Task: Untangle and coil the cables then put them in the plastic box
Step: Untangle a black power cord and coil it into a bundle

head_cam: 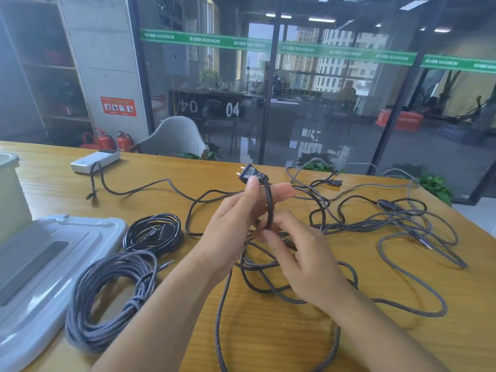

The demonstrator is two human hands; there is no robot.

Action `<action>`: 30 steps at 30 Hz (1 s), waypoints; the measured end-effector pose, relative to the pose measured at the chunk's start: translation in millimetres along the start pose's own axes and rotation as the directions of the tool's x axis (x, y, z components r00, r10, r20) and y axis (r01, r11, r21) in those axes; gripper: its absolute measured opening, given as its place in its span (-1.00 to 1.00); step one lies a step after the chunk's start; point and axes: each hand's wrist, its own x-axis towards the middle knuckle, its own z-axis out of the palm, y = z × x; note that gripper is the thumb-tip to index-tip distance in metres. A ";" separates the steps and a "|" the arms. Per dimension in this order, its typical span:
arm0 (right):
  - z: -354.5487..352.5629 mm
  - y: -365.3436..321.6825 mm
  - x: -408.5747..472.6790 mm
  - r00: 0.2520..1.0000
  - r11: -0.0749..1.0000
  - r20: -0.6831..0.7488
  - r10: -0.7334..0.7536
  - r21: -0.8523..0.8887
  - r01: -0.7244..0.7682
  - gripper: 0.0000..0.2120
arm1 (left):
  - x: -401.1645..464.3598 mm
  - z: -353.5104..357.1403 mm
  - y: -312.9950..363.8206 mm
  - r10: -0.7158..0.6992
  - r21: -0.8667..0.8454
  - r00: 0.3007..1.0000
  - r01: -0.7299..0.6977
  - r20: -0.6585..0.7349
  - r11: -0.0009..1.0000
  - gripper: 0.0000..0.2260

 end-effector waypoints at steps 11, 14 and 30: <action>-9.5 3.1 1.0 0.934 0.966 0.300 0.196 0.102 -0.236 -0.75 | 4.3 -3.1 1.8 -0.058 -0.380 0.998 0.053 -0.003 0.924 -0.45; -14.1 8.1 1.2 0.857 0.944 0.426 0.288 0.023 -0.329 -0.70 | 4.9 -9.6 11.1 -0.051 -0.574 0.996 0.001 -0.071 0.819 -0.51; -87.5 56.7 -0.3 0.928 0.830 0.004 0.373 -0.448 -0.332 -0.61 | -4.4 -17.6 7.4 -0.009 -0.451 0.936 0.177 0.351 0.875 -0.46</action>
